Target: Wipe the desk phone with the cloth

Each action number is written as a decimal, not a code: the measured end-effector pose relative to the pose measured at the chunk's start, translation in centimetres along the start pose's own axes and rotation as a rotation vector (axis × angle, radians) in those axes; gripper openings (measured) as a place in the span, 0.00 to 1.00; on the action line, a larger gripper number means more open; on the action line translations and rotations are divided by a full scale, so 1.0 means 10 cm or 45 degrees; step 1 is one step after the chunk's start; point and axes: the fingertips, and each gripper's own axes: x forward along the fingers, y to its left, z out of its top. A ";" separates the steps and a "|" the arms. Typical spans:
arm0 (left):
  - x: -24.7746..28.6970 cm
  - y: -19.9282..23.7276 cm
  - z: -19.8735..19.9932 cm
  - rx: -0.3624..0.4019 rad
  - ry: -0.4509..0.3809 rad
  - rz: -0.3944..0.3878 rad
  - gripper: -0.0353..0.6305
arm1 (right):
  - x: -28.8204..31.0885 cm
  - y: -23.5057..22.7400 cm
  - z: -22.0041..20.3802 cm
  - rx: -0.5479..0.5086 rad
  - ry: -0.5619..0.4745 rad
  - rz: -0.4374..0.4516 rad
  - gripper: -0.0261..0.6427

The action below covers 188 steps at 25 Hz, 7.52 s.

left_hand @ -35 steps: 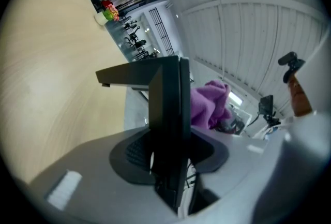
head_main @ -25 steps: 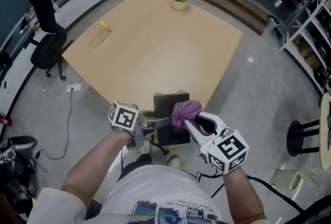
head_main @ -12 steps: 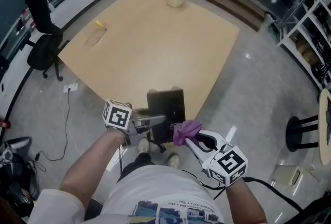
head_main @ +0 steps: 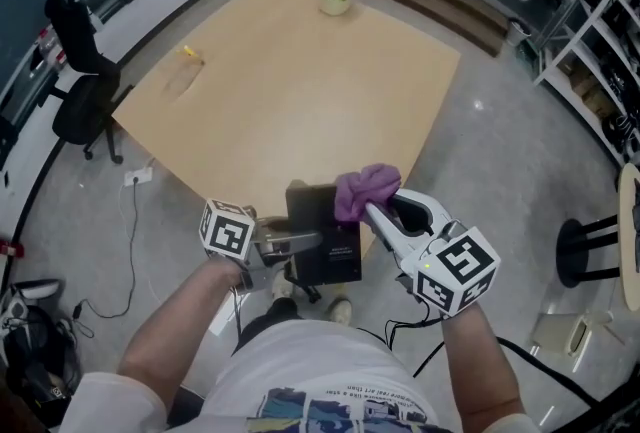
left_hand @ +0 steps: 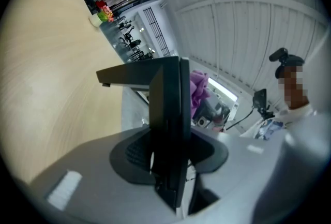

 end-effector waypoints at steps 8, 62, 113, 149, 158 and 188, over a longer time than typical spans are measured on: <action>-0.16 0.04 0.13 -0.004 -0.051 0.023 0.32 | -0.21 0.37 -0.70 0.143 0.124 0.046 0.18; -0.10 -0.30 -0.27 0.015 0.156 -0.119 0.32 | 0.39 0.05 0.41 -0.140 0.100 0.530 0.18; -0.08 -0.46 0.29 0.049 0.040 -0.189 0.32 | -0.09 -0.13 -0.77 0.532 -0.020 0.505 0.18; -0.16 -0.28 0.42 0.006 -0.164 -0.013 0.32 | -0.25 1.35 -1.48 0.324 0.284 0.689 0.18; -0.18 -0.26 0.33 -0.002 -0.103 -0.027 0.32 | -0.26 1.10 -1.52 0.294 0.340 0.637 0.18; 0.32 1.38 0.14 -0.045 0.311 0.027 0.32 | -0.77 -0.23 -1.48 0.575 0.084 -0.331 0.18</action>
